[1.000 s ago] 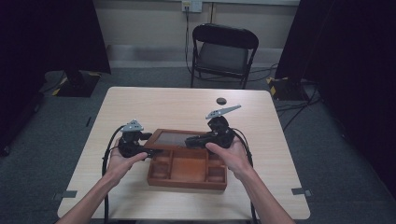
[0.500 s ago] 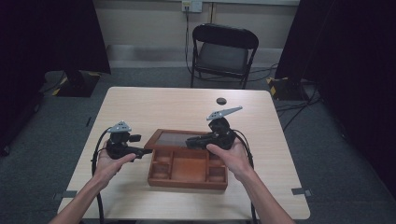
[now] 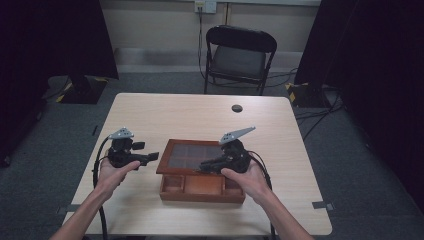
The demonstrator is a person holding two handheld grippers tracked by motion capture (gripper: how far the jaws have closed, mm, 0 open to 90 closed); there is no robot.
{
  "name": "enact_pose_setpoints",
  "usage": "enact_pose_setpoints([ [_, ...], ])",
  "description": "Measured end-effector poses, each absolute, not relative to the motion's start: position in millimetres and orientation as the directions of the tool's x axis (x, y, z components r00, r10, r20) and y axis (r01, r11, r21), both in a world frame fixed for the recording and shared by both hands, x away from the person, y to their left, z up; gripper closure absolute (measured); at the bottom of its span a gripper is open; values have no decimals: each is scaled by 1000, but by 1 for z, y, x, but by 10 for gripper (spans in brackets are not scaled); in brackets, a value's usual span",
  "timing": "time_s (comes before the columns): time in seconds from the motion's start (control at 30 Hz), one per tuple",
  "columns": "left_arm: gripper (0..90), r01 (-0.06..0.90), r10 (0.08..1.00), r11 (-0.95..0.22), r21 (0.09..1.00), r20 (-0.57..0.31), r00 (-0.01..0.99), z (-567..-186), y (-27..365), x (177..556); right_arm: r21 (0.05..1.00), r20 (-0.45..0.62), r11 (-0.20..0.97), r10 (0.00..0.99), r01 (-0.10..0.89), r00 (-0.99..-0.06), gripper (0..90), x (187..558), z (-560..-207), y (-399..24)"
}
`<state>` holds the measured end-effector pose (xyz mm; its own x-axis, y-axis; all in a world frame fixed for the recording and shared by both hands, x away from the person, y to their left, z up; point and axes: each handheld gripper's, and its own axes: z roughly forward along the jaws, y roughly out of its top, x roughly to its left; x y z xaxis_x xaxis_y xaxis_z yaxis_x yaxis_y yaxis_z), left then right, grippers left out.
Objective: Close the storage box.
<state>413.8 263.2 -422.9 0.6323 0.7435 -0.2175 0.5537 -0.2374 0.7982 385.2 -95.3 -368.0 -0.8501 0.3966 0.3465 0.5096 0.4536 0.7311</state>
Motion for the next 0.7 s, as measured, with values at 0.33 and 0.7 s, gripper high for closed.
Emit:
enact_pose_setpoints([
  [0.33, 181, 554, 740, -240, 797, -219, 636, -423, 260, 414, 708, 344, 494, 383, 505, -857, 807, 376, -390, -94],
  [0.7, 181, 557, 735, -253, 791, -217, 642, -426, 257, 414, 667, 350, 538, 384, 515, -854, 808, 372, -411, -89],
])
